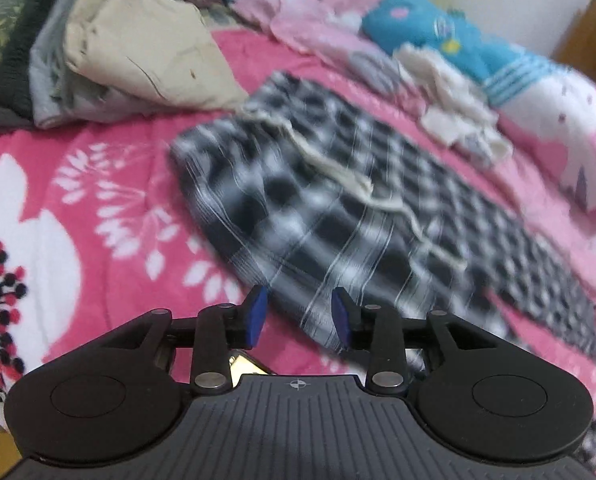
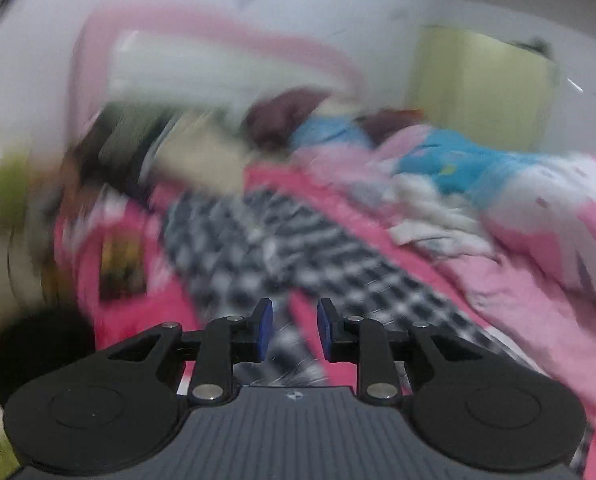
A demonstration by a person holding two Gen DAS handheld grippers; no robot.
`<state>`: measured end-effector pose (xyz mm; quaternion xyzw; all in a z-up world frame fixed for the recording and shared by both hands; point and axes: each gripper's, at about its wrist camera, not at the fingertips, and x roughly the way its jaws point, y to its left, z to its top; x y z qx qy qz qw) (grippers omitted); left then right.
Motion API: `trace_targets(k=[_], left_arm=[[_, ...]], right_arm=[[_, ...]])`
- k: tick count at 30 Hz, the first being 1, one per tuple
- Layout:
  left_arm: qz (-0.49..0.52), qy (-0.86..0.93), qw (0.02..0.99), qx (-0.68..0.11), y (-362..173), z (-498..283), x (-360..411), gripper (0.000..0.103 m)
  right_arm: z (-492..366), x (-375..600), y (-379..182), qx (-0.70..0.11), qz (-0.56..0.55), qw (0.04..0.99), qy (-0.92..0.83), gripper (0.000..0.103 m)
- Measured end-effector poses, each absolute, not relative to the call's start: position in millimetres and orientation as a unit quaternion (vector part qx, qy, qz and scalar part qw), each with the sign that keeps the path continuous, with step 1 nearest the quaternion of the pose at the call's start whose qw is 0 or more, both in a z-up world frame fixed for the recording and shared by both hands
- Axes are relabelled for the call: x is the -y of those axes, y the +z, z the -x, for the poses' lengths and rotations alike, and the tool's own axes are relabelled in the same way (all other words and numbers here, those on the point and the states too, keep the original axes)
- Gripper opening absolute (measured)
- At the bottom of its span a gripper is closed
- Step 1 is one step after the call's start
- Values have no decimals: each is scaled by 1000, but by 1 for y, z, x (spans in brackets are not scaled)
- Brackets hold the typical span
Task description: Fold clothes
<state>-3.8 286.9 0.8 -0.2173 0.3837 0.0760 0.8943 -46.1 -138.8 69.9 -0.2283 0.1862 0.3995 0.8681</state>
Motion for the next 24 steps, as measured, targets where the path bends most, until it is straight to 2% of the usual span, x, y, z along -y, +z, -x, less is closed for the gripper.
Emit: trace_targets(k=[2,5,10,14,24], left_arm=[[214,81,891,-392,-5,-1,-289,35],[209,87,887,-403,-13,-8,-291,35],[213,73,884,-409,-21,-12,-300,35],[219,68,883,-410,-27,-16,-306,35],[230,58,885,-400,-31,-19,-319,35]], right_arm=[[51,95,40,-179,275,843,426,24],[61,37,3,-120,371,811,436,24],[57,-19,-31,-52,441,777,445,20],[43,-42,-41,-49,444,768,459,12],[23,-74,-62,-79,450,755,471,11]])
